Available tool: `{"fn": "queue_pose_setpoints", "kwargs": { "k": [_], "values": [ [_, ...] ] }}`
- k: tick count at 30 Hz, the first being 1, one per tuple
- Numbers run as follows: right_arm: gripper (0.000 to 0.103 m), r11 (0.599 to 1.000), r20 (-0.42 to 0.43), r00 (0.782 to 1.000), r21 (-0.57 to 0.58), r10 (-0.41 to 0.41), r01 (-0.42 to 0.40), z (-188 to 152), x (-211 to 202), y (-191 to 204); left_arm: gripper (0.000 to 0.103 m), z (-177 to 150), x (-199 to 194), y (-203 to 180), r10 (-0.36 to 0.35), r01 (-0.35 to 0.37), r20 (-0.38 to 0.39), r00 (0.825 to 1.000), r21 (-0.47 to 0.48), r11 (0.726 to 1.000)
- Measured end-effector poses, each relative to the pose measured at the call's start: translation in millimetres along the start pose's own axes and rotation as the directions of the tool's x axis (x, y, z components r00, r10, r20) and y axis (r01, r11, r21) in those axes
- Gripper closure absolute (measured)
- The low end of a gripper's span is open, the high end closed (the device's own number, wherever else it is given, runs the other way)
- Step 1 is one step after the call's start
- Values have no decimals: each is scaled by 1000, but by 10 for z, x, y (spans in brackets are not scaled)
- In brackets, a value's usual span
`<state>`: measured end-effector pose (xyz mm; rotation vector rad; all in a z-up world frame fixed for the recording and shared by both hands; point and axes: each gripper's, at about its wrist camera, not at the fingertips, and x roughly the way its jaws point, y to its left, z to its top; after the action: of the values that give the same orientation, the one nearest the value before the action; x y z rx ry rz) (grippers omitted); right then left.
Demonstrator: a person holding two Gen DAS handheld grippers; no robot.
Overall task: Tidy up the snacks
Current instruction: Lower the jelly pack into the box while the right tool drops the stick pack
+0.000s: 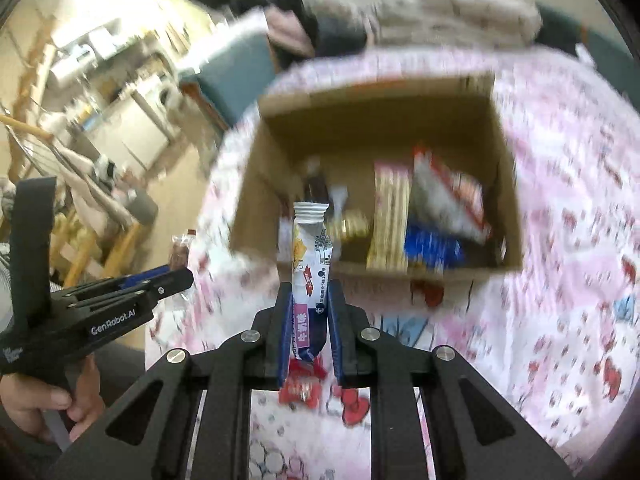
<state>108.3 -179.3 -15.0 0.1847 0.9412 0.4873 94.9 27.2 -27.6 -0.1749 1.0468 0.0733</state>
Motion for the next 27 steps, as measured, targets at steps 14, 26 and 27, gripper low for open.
{"fn": "queue_pose_setpoints", "kwargs": {
  "k": [14, 26, 27],
  "values": [
    [86, 996, 199, 979, 62, 50, -64, 654, -267, -139, 88, 758, -246, -359, -23, -3, 218, 976, 118, 993],
    [85, 973, 96, 994, 219, 58, -78, 684, 402, -676, 88, 806, 515, -426, -71, 56, 105, 992, 135, 989],
    [85, 972, 88, 994, 220, 63, -82, 673, 424, -675, 88, 805, 568, -430, -94, 83, 79, 992, 134, 988]
  ]
}}
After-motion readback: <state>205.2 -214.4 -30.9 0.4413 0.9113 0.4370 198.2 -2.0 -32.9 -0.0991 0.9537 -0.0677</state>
